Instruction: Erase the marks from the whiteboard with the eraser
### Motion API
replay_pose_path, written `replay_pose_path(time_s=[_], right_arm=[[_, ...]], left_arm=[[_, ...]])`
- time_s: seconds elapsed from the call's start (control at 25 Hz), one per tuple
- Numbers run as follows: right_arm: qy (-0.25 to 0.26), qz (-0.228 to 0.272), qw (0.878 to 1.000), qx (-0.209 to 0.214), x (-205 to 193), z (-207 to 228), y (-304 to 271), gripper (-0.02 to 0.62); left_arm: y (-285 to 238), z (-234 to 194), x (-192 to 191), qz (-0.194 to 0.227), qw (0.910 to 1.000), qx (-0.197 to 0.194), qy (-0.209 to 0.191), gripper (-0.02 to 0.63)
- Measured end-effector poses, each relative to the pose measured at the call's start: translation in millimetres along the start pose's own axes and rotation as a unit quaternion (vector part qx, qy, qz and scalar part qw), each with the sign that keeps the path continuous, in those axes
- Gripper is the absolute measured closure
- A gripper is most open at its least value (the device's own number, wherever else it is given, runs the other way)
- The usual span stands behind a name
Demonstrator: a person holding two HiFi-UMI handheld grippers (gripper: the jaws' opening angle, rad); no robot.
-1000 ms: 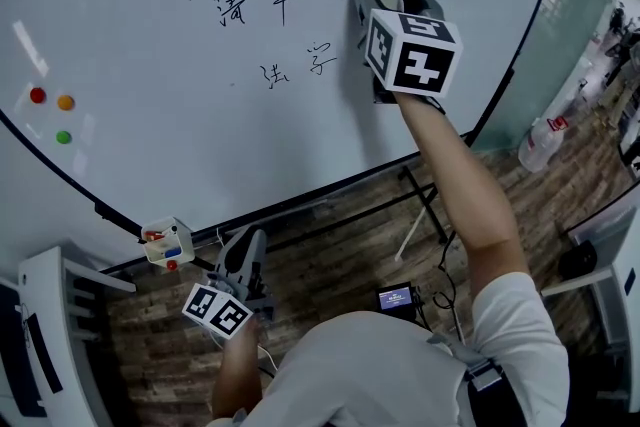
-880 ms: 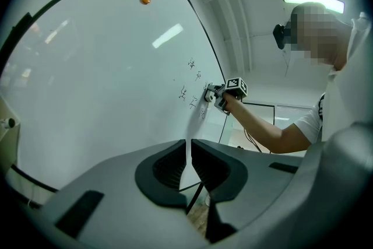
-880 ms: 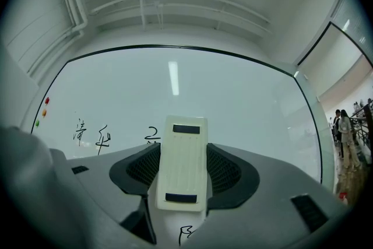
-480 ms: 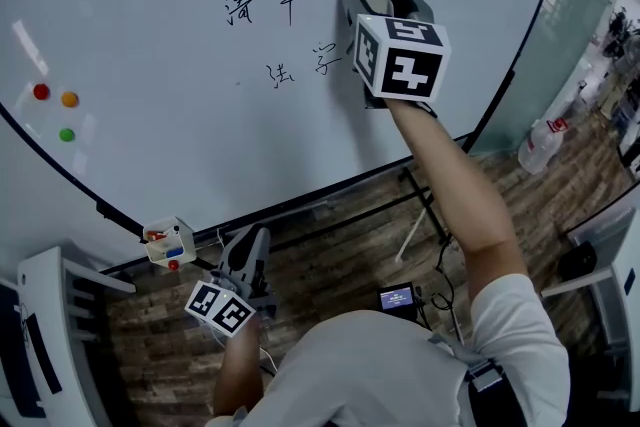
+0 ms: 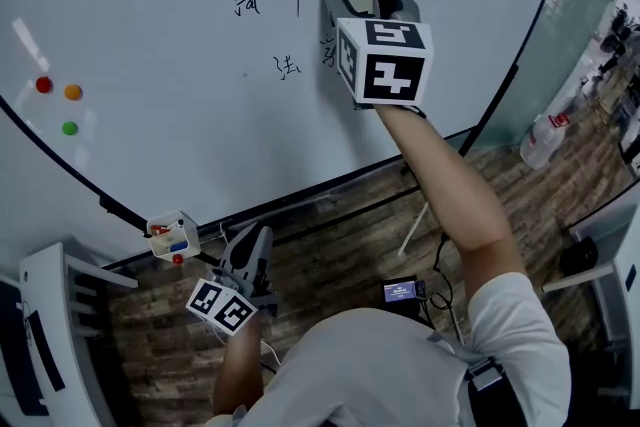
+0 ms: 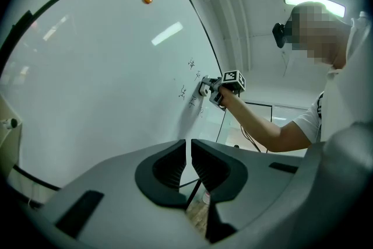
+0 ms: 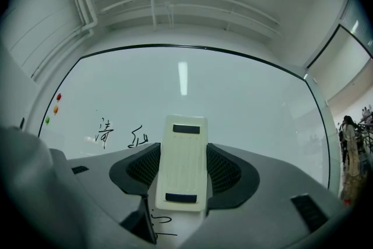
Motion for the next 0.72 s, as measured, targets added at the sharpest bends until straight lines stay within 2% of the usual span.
replay_pose_path(time_s=[0.72], right_arm=[[-0.021,0.001,1.0,0.007,-0.9,-37.4,1.6,0.336]], left_arm=[[28.8,-11.9,4.9,0.0,0.9999,0.014,-0.003,0.588]])
Point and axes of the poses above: the fingertips, and each gripper's own axes: y backward along the fingers, z to its right, x out of its top, the point moved 5 cm from there along y, backward along the fingers, and after that the axes turned 8 degrees about -z, right-handed, at the moved point
